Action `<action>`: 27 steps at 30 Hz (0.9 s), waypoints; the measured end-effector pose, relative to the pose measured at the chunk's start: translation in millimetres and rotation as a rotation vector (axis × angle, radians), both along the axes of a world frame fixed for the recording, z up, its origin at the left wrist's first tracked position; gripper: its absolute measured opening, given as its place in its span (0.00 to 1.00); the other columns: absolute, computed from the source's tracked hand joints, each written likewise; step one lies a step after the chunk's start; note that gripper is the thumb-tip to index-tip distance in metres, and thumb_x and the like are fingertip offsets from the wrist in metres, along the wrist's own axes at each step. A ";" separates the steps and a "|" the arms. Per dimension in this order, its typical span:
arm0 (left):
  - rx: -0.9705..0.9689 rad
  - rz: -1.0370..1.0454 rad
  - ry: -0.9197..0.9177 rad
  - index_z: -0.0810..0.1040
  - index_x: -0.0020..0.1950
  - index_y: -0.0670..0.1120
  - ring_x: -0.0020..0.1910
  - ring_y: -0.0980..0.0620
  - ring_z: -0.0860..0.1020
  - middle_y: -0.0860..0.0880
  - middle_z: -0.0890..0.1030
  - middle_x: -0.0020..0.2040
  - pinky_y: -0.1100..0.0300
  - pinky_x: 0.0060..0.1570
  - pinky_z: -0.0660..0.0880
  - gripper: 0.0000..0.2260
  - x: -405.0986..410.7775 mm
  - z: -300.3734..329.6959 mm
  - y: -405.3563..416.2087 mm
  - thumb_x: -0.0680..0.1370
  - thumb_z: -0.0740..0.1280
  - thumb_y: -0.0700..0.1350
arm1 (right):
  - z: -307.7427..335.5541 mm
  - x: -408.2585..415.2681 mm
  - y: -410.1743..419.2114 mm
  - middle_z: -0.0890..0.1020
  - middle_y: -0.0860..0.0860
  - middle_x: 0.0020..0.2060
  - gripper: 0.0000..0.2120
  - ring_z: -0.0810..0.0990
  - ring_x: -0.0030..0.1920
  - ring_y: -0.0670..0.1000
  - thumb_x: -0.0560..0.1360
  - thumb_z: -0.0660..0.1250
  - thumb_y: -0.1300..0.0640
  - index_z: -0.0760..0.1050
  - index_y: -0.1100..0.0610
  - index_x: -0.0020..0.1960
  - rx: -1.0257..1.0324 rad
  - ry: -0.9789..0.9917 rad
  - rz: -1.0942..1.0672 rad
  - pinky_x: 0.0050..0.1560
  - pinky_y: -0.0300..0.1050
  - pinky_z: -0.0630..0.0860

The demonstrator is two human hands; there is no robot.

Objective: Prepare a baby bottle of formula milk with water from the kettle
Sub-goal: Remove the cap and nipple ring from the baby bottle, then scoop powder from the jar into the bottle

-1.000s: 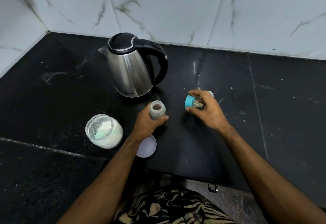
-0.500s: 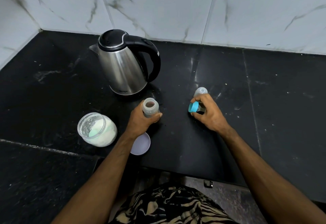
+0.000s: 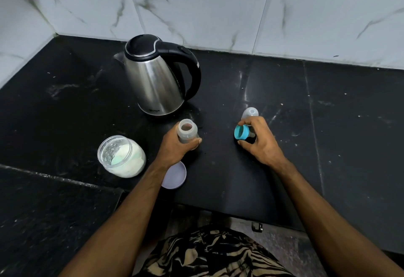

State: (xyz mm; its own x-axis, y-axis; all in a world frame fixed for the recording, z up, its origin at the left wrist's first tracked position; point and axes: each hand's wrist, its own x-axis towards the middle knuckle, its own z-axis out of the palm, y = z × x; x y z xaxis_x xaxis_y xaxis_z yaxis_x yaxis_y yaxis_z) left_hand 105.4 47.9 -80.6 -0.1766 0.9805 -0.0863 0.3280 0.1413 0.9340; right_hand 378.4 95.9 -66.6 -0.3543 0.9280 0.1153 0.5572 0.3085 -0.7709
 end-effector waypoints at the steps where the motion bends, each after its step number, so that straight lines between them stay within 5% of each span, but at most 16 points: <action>1: -0.002 0.000 -0.001 0.78 0.61 0.47 0.53 0.53 0.82 0.52 0.84 0.54 0.59 0.55 0.78 0.26 -0.4 0.3 -0.3 0.66 0.80 0.51 | 0.7 -0.4 -0.7 0.71 0.46 0.59 0.25 0.73 0.59 0.46 0.68 0.76 0.65 0.72 0.49 0.60 0.008 0.004 -0.003 0.56 0.35 0.71; 6: -0.014 -0.011 -0.013 0.78 0.61 0.45 0.54 0.51 0.82 0.51 0.84 0.54 0.60 0.55 0.78 0.26 0.1 2.4 -0.5 0.66 0.82 0.47 | 6.8 -4.9 -5.1 0.70 0.45 0.58 0.24 0.72 0.58 0.45 0.68 0.76 0.63 0.72 0.51 0.60 0.069 0.023 -0.032 0.55 0.31 0.70; 17: -0.030 -0.045 0.015 0.72 0.68 0.51 0.61 0.54 0.77 0.56 0.79 0.60 0.53 0.65 0.75 0.34 -1.6 6.5 -8.0 0.65 0.82 0.48 | 4.8 -14.5 -21.6 0.71 0.49 0.60 0.27 0.72 0.60 0.50 0.68 0.77 0.61 0.71 0.51 0.63 0.124 -0.008 -0.064 0.60 0.47 0.74; 22: -0.020 -0.035 0.018 0.65 0.74 0.50 0.69 0.57 0.73 0.56 0.75 0.69 0.50 0.71 0.69 0.44 -6.0 11.3 -17.9 0.63 0.81 0.57 | 10.0 -19.1 -28.1 0.72 0.46 0.59 0.25 0.72 0.61 0.48 0.70 0.76 0.57 0.71 0.50 0.64 0.149 0.030 -0.112 0.59 0.50 0.76; 27: -0.004 0.030 0.005 0.63 0.76 0.49 0.73 0.56 0.68 0.52 0.70 0.75 0.56 0.74 0.64 0.41 -9.3 16.9 -48.3 0.69 0.80 0.47 | 18.1 -31.9 -38.4 0.74 0.47 0.57 0.22 0.72 0.59 0.47 0.71 0.74 0.57 0.73 0.52 0.62 0.192 0.047 -0.169 0.59 0.46 0.73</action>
